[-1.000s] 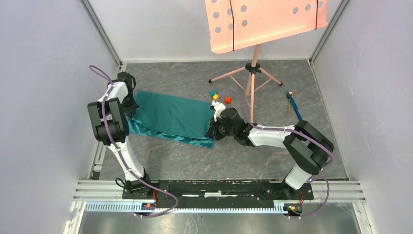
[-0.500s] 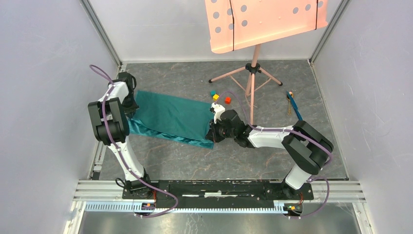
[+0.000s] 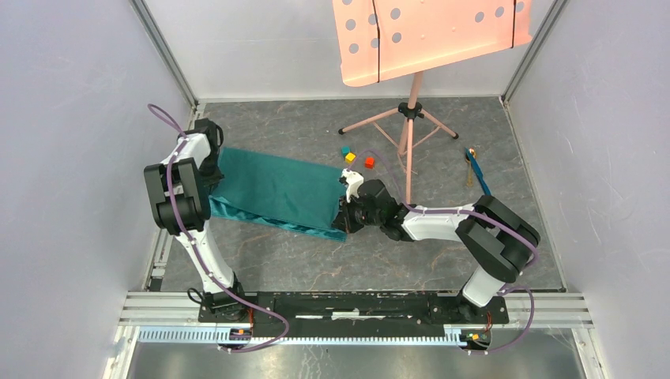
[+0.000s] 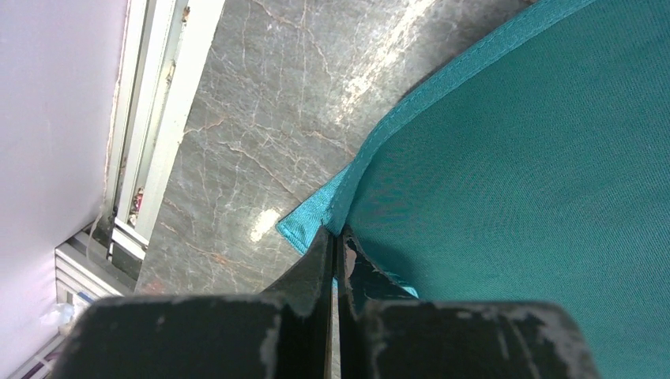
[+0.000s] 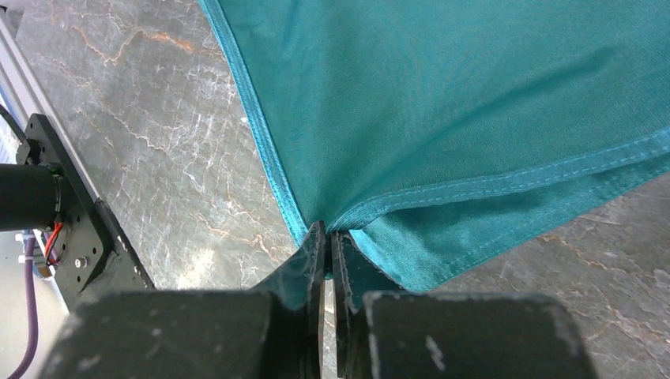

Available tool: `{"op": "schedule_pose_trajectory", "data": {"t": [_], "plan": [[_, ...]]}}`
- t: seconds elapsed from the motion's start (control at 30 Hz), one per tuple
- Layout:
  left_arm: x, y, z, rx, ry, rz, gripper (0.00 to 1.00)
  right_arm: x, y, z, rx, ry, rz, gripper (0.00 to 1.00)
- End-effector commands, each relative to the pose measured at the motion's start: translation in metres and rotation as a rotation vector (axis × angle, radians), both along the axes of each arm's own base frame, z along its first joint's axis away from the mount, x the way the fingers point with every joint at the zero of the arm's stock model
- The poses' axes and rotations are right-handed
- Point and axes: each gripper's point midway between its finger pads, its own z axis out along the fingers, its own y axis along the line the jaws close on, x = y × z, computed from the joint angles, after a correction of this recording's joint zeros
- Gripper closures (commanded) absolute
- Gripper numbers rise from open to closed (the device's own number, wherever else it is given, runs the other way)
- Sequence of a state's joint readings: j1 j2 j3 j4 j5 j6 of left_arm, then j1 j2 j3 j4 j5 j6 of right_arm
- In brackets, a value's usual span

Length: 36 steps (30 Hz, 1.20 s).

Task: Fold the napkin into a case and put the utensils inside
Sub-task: Fold and flatten the napkin at the center of the board.

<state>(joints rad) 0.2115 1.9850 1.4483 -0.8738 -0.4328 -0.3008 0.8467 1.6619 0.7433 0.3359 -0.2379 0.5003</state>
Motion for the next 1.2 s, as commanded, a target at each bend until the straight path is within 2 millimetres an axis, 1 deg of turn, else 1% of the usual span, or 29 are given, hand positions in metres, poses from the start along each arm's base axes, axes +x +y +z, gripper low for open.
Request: {"op": "schedule_pose_trajectory", "data": {"t": [0.0, 0.13, 0.37, 0.47, 0.7, 0.9, 1.07, 1.17], "plan": [[-0.006, 0.005, 0.008, 0.051, 0.032, -0.033, 0.98, -0.007, 0.008, -0.003, 0.024, 0.001, 0.039, 0.93], [-0.007, 0.001, 0.002, 0.059, 0.061, -0.051, 0.98, -0.007, 0.007, -0.010, 0.011, 0.012, 0.034, 0.93], [-0.010, -0.001, -0.001, 0.078, 0.084, -0.062, 0.98, 0.002, 0.002, -0.010, -0.023, -0.014, 0.004, 0.93], [-0.011, -0.003, -0.002, 0.097, 0.096, -0.068, 0.98, 0.002, 0.000, -0.012, -0.031, -0.014, -0.001, 0.93], [-0.014, 0.001, 0.000, 0.133, 0.111, -0.055, 0.98, 0.000, -0.001, -0.015, -0.031, -0.003, 0.006, 0.93], [-0.018, 0.003, -0.001, 0.150, 0.122, -0.045, 0.98, -0.004, 0.001, -0.012, -0.017, -0.003, 0.015, 0.93], [-0.024, 0.006, -0.001, 0.171, 0.138, -0.036, 0.98, -0.009, -0.002, -0.017, -0.025, 0.008, 0.020, 0.92], [-0.025, 0.007, 0.001, 0.180, 0.140, -0.035, 0.98, -0.009, -0.002, -0.018, -0.023, 0.010, 0.020, 0.92]]}}
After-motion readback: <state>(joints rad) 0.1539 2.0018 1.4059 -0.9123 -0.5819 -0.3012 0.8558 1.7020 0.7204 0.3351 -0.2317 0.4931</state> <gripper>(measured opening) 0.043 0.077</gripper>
